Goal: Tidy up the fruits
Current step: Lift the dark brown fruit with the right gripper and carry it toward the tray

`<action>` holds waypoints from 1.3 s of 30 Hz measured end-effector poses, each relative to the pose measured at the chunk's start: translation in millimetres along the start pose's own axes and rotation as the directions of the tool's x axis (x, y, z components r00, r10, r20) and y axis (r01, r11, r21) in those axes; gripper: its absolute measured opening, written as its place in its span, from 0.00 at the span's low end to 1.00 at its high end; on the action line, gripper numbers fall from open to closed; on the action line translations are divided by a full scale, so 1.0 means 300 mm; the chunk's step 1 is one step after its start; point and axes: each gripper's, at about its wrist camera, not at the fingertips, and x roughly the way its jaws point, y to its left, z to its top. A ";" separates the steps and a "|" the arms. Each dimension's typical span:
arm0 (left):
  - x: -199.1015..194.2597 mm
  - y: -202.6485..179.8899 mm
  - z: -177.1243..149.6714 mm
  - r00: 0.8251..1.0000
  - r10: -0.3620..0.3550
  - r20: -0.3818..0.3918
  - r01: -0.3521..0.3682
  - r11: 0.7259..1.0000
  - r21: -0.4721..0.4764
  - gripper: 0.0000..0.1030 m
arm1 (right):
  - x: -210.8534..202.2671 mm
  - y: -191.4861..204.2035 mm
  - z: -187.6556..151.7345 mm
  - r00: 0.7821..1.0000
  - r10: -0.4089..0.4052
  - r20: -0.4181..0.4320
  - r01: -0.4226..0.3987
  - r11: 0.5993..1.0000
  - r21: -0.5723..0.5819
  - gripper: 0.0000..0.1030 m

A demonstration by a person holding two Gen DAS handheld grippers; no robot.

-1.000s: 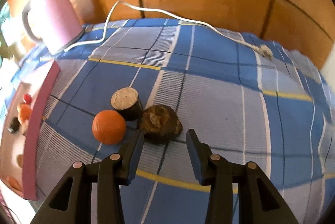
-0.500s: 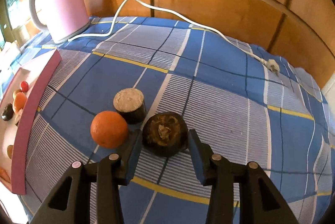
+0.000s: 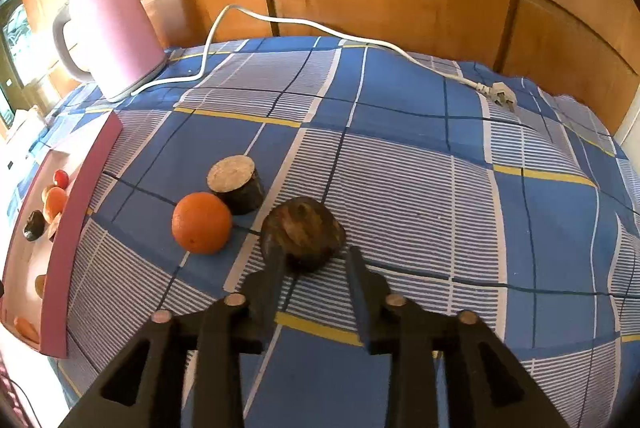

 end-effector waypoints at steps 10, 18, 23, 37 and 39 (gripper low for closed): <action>0.011 0.016 0.002 1.000 0.007 -0.008 -0.007 1.000 -0.025 0.99 | 0.032 0.011 0.038 1.000 -0.002 -0.003 0.002 1.000 -0.014 0.51; 0.016 0.023 0.005 1.000 0.015 -0.010 -0.016 0.999 -0.030 0.99 | 0.085 0.075 0.044 0.997 -0.076 -0.023 0.073 0.991 -0.108 0.49; 0.011 0.019 0.004 1.000 0.017 -0.007 -0.017 1.000 -0.026 0.99 | 0.057 0.039 0.015 0.998 -0.061 -0.010 0.060 0.996 -0.062 0.49; -0.046 -0.043 0.005 0.998 -0.024 0.054 0.020 0.998 0.060 0.99 | -0.057 -0.006 -0.110 1.000 0.013 -0.009 -0.012 0.999 0.053 0.49; -0.047 -0.044 0.003 0.998 -0.025 0.050 0.022 0.998 0.063 0.99 | -0.066 0.012 -0.125 1.000 0.028 -0.009 -0.027 0.999 0.047 0.49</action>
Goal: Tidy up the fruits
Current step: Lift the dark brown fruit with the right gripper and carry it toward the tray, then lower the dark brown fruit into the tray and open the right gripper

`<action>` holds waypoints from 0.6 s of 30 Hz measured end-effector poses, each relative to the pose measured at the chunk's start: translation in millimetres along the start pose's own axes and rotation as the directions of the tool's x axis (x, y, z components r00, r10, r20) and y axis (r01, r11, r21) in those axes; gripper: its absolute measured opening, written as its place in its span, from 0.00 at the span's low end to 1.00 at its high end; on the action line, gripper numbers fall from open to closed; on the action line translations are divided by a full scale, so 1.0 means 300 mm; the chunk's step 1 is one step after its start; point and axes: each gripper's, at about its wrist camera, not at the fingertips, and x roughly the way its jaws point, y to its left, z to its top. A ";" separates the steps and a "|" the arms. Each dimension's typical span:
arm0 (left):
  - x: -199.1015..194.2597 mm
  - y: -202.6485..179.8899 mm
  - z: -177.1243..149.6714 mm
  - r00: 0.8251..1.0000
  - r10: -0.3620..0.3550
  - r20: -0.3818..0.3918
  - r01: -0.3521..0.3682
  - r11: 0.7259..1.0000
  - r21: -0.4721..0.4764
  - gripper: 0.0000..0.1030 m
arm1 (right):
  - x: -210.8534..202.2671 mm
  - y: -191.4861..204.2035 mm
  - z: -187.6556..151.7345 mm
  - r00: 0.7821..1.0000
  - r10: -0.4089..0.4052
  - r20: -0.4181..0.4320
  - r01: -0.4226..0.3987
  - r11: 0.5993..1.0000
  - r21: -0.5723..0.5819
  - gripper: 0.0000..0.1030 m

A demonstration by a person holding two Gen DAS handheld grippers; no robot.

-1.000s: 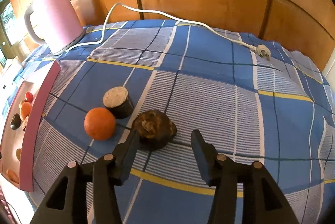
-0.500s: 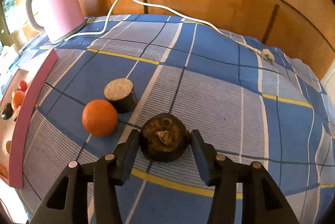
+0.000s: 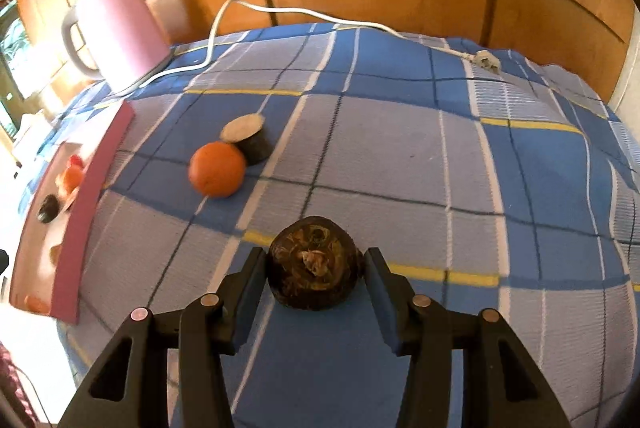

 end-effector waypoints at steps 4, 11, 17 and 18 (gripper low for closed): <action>-0.007 -0.008 -0.002 1.000 -0.012 0.002 0.012 1.000 0.017 0.99 | -0.017 0.044 -0.024 0.998 0.057 -0.004 -0.057 0.998 -0.005 0.49; -0.047 -0.059 -0.006 0.998 -0.035 0.053 0.029 0.993 0.117 0.99 | -0.051 0.164 -0.028 0.985 0.172 -0.005 -0.172 0.983 -0.066 0.49; -0.069 -0.077 0.002 0.995 -0.072 0.069 0.060 0.985 0.165 0.99 | -0.073 0.253 0.001 0.971 0.239 0.002 -0.238 0.966 -0.100 0.49; -0.070 -0.074 0.004 0.995 -0.076 0.067 0.064 0.984 0.165 0.99 | -0.075 0.268 0.008 0.969 0.247 0.002 -0.245 0.964 -0.107 0.49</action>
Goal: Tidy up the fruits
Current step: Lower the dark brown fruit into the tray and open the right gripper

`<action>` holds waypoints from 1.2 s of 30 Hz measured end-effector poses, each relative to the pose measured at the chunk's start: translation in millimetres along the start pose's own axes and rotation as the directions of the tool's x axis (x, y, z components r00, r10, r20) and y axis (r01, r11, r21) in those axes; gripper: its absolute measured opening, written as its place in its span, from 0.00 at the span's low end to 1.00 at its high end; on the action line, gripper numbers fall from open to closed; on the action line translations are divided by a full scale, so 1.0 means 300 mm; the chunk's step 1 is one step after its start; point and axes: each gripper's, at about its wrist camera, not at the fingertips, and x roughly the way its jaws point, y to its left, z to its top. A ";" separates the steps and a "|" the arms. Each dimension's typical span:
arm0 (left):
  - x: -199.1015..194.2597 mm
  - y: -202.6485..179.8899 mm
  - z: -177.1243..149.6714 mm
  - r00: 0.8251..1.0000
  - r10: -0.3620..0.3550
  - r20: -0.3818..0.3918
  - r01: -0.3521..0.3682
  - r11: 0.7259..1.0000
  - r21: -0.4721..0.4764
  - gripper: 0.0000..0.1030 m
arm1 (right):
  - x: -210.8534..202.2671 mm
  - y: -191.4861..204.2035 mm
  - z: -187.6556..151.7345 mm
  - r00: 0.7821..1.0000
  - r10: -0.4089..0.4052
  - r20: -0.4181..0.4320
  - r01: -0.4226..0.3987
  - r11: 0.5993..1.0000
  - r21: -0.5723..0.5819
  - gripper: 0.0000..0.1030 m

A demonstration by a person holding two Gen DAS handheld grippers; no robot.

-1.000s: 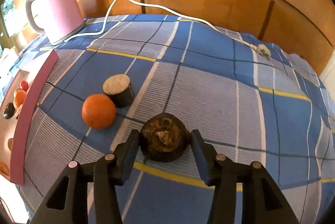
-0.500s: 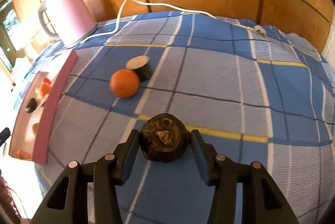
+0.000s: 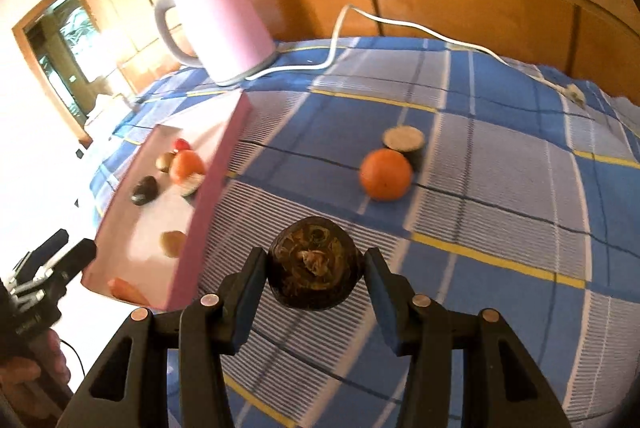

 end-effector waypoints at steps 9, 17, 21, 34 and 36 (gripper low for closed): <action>-0.007 0.083 0.005 0.999 0.049 0.003 -0.049 0.997 -0.059 0.99 | 0.037 0.146 0.078 0.993 0.121 -0.015 -0.121 0.990 -0.070 0.49; 0.047 0.334 -0.017 0.981 0.154 -0.115 -0.187 0.905 -0.381 0.99 | 0.114 0.303 0.107 0.983 0.169 -0.066 -0.176 0.975 -0.137 0.49; 0.052 0.348 -0.019 0.977 0.173 -0.125 -0.209 0.894 -0.396 0.99 | 0.149 0.358 0.116 0.984 0.162 -0.075 -0.173 0.972 -0.162 0.49; 0.066 0.332 -0.032 0.973 0.180 -0.145 -0.223 0.901 -0.373 0.99 | 0.276 0.498 0.159 0.976 0.187 -0.110 -0.205 0.960 -0.190 0.50; 0.064 0.326 -0.032 0.974 0.176 -0.141 -0.217 0.904 -0.369 0.99 | 0.262 0.491 0.156 0.979 0.177 -0.097 -0.194 0.961 -0.197 0.50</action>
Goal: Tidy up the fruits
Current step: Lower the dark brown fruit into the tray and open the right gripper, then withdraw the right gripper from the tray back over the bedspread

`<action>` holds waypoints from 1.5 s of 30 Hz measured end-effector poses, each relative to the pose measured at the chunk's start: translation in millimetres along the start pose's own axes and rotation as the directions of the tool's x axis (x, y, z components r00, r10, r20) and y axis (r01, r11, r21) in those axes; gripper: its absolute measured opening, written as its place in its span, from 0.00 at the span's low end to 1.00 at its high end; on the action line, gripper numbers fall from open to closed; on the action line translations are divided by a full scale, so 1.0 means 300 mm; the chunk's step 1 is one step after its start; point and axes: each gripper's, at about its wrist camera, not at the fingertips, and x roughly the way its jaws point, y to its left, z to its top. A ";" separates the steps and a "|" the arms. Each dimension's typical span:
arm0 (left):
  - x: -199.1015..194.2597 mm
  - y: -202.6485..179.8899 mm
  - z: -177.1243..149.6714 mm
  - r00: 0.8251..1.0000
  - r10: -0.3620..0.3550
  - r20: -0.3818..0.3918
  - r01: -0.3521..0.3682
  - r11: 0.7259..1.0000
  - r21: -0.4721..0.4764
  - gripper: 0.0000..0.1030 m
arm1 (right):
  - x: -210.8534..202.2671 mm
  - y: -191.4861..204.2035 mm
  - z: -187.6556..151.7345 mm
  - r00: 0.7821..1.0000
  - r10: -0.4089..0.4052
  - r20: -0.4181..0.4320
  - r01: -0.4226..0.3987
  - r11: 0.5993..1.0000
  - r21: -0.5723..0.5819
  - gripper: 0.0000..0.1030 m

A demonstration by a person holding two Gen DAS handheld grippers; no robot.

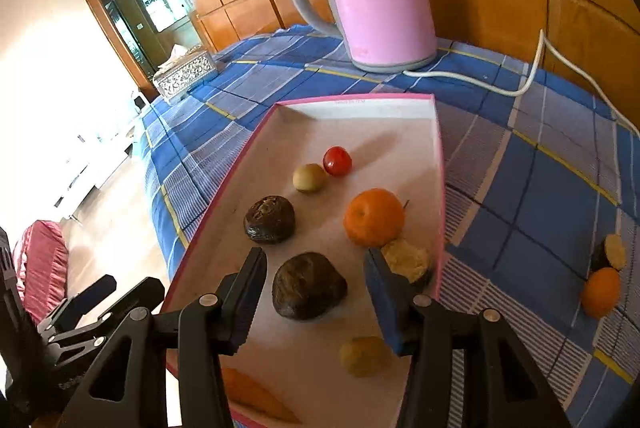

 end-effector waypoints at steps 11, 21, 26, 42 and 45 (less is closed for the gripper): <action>-0.044 -0.086 -0.026 0.998 -0.053 0.036 0.048 0.992 0.113 0.99 | -0.116 -0.096 -0.106 0.991 -0.124 0.053 0.121 0.991 0.063 0.50; -0.075 -0.163 -0.059 0.994 -0.101 0.039 0.091 0.973 0.212 0.99 | -0.253 -0.209 -0.198 0.955 -0.277 0.110 0.259 0.954 0.150 0.50; -0.082 -0.194 -0.076 0.993 -0.116 0.035 0.104 0.963 0.247 0.99 | -0.312 -0.282 -0.248 0.932 -0.343 0.115 0.314 0.925 0.213 0.50; -0.098 -0.324 -0.131 0.986 -0.169 -0.008 0.160 0.917 0.367 0.99 | -0.458 -0.514 -0.405 0.840 -0.538 0.068 0.475 0.790 0.389 0.50; -0.100 -0.353 -0.138 0.981 -0.190 -0.025 0.185 0.903 0.387 0.99 | -0.483 -0.557 -0.433 0.824 -0.564 0.055 0.492 0.761 0.423 0.50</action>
